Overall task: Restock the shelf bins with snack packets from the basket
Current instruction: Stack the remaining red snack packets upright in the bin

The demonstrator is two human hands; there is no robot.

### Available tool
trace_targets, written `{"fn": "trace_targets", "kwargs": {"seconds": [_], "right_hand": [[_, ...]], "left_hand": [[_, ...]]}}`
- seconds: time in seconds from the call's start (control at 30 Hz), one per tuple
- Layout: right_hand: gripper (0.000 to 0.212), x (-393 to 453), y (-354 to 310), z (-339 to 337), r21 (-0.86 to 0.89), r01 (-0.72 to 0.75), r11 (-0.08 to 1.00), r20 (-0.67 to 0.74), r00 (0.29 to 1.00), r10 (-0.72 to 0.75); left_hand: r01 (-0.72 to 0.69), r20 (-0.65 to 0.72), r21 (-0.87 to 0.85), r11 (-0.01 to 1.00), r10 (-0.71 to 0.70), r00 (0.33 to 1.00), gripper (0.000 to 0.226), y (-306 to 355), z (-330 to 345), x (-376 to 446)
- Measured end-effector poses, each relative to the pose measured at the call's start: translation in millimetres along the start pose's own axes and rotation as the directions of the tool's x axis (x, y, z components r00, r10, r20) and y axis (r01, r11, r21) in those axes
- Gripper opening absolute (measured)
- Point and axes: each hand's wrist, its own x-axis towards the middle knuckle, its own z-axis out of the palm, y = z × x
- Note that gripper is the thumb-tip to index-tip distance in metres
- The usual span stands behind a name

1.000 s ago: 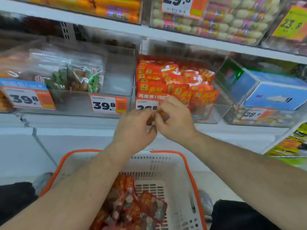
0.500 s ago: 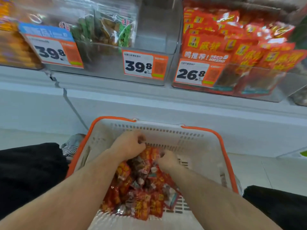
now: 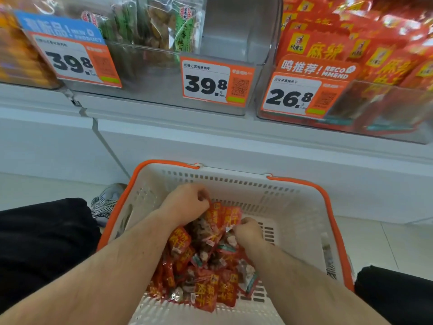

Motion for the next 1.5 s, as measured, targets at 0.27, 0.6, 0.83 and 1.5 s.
{"fn": "trace_targets", "kwargs": {"seconds": [0.27,0.6,0.83,1.5], "right_hand": [[0.015,-55.8,-30.8,-97.2,-0.073,0.216,0.974,0.126,0.970,-0.206],[0.014,-122.1,-91.9,-172.2,0.155,0.389,0.908,0.242,0.877,-0.416],[0.032,-175.3,-125.6,-235.3,-0.222,0.610,0.761,-0.158,0.748,-0.645],[0.026,-221.3,-147.9,-357.0,-0.434,0.796,0.422,-0.759,-0.070,-0.648]], "left_hand": [[0.053,0.026,-0.126,0.991,-0.051,0.998,0.026,18.1,4.3,-2.8],[-0.107,0.063,-0.564,0.819,0.171,0.983,0.016,90.8,0.0,-33.0],[-0.284,-0.105,-0.595,0.752,0.277,0.955,0.018,137.6,-27.6,-42.4],[-0.268,-0.626,0.438,0.858,0.505,0.595,0.126,256.6,-108.6,13.0]]}}
